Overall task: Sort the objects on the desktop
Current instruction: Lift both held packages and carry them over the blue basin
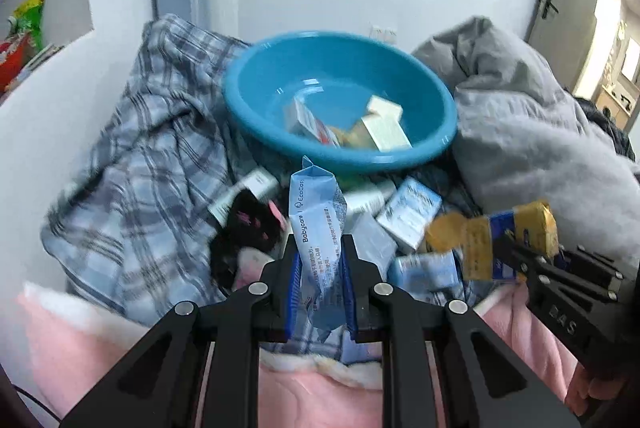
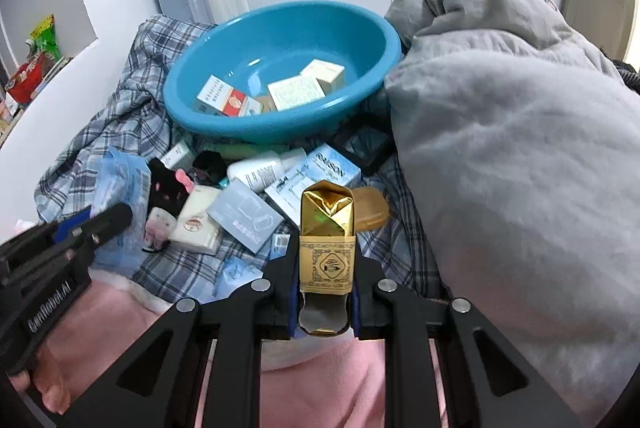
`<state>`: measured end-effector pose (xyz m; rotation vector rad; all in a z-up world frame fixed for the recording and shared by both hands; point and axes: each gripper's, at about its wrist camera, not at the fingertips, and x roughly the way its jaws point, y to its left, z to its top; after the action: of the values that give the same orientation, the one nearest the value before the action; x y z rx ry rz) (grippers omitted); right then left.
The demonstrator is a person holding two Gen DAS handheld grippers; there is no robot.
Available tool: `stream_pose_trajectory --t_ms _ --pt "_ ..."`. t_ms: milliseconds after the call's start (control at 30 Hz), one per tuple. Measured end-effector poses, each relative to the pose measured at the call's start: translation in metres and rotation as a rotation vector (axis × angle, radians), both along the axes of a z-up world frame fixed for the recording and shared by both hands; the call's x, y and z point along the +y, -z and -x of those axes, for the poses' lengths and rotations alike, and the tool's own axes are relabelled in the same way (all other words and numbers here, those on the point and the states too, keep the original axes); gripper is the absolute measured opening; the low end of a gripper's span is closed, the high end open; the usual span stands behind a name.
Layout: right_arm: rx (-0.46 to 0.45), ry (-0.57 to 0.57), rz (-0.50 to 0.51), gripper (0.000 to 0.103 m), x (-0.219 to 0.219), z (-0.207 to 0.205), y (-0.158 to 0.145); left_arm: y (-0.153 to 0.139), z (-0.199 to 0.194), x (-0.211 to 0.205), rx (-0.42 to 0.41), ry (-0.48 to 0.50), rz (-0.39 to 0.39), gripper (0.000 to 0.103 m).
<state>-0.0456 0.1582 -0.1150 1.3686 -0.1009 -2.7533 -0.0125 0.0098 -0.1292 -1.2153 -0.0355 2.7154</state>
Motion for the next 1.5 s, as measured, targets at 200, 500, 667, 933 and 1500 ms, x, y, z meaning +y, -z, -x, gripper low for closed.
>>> stream_pose_trajectory --t_ms 200,500,667,933,1500 --pt "0.033 -0.009 0.045 0.018 0.000 0.007 -0.025 -0.025 0.016 -0.010 0.063 -0.020 0.009 0.020" --pt "0.170 -0.006 -0.012 0.018 -0.006 0.032 -0.080 -0.072 0.039 -0.017 0.170 -0.035 -0.024 0.020" --pt "0.249 -0.031 -0.036 0.018 -0.013 0.045 -0.111 -0.109 0.048 -0.013 0.271 -0.022 -0.016 0.020" --pt "0.375 -0.061 -0.035 0.018 -0.022 0.048 -0.162 -0.157 0.056 0.000 0.384 0.012 -0.026 0.020" --pt "0.728 -0.046 0.004 0.018 -0.019 0.031 -0.255 -0.247 0.053 0.015 0.675 0.078 -0.135 0.020"
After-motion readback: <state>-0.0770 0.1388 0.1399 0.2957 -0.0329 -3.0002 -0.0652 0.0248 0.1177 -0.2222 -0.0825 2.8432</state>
